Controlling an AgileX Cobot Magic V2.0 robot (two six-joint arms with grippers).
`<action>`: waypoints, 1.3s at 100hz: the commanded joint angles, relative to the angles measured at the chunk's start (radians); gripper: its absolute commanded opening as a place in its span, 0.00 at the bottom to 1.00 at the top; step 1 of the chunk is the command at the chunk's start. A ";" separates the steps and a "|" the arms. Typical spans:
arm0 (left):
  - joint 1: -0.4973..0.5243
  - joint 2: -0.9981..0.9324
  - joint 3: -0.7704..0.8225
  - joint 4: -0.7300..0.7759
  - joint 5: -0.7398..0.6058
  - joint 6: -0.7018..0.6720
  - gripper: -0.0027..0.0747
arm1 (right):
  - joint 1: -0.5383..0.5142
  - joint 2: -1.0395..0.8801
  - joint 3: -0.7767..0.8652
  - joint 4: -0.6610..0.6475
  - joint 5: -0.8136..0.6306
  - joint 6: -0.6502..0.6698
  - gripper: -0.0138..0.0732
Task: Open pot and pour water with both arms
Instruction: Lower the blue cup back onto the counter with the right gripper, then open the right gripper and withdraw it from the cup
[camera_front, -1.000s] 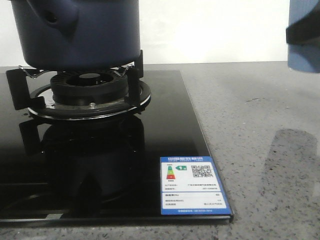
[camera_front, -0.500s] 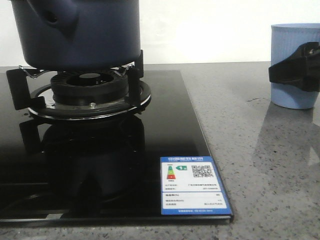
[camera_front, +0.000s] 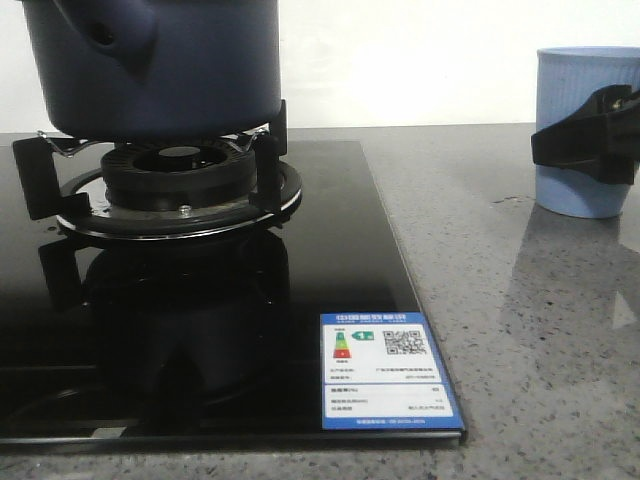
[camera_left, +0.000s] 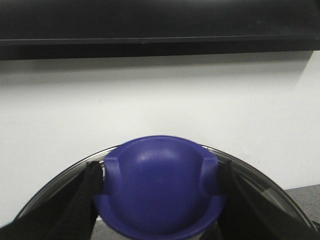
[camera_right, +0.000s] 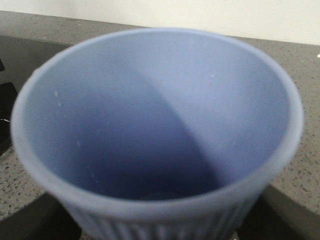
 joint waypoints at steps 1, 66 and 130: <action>0.003 -0.026 -0.037 0.002 -0.106 -0.002 0.49 | -0.008 -0.019 -0.022 0.015 -0.043 -0.011 0.69; -0.037 -0.026 -0.037 0.000 -0.108 -0.002 0.49 | -0.008 -0.260 0.093 0.015 0.051 0.018 0.92; -0.293 0.112 -0.037 0.000 -0.180 -0.002 0.49 | -0.008 -0.707 0.204 0.015 0.334 0.071 0.92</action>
